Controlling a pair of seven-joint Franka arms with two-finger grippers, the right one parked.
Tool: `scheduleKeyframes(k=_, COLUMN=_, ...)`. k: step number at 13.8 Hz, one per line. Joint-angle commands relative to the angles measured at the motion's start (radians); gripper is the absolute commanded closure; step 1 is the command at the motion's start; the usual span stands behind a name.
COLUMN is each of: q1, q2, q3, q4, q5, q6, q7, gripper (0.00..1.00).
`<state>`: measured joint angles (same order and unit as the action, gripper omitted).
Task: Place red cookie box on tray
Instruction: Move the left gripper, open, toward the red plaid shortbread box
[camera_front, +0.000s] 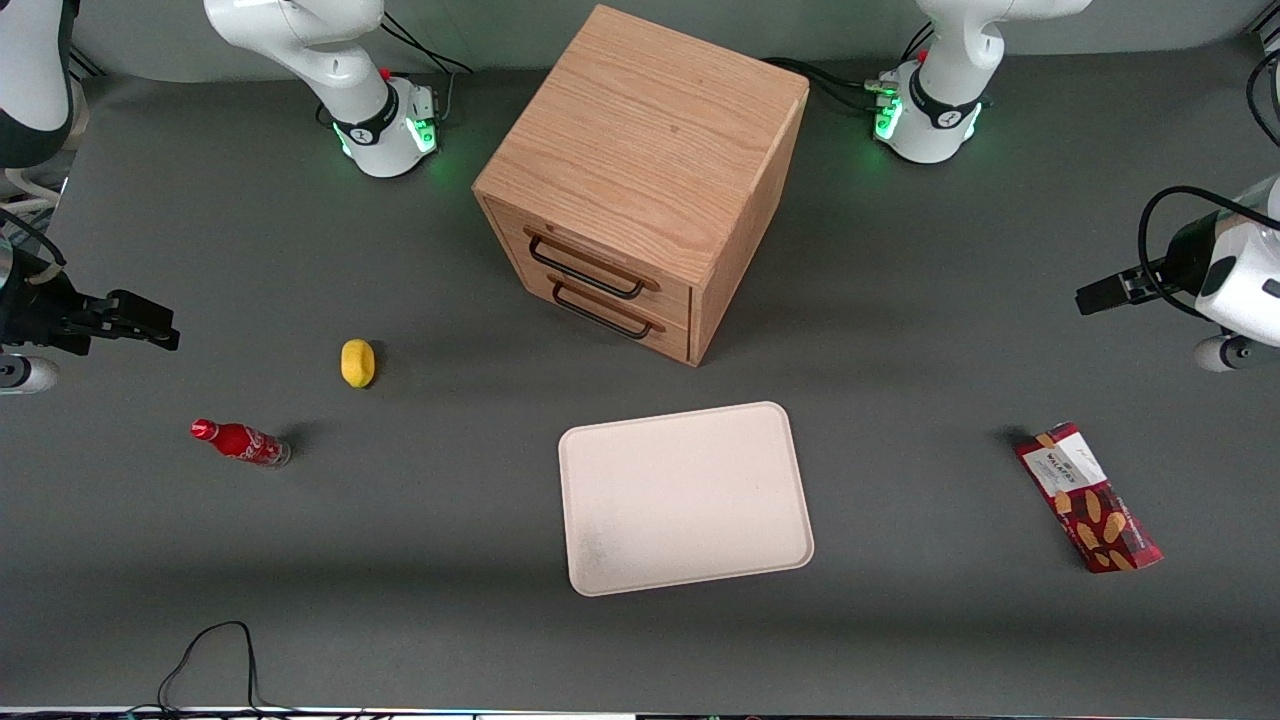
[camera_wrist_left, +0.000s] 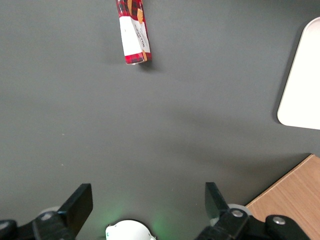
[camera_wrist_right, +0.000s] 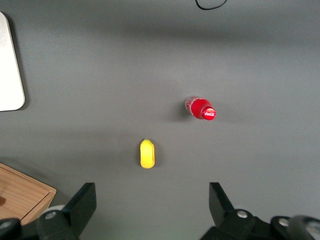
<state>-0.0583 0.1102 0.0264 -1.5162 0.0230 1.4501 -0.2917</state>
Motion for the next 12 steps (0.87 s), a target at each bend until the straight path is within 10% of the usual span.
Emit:
scheduleKeyframes(k=1, q1=-0.006, q2=0.022, q3=0.010, q4=0.050, q5=0.014, q6=-0.030, q7=-0.006, gripper=0.00)
scheduleKeyframes(k=12, q1=0.041, q2=0.042, q3=0.010, q4=0.041, q5=0.002, q6=-0.060, q7=-0.006, gripper=0.00)
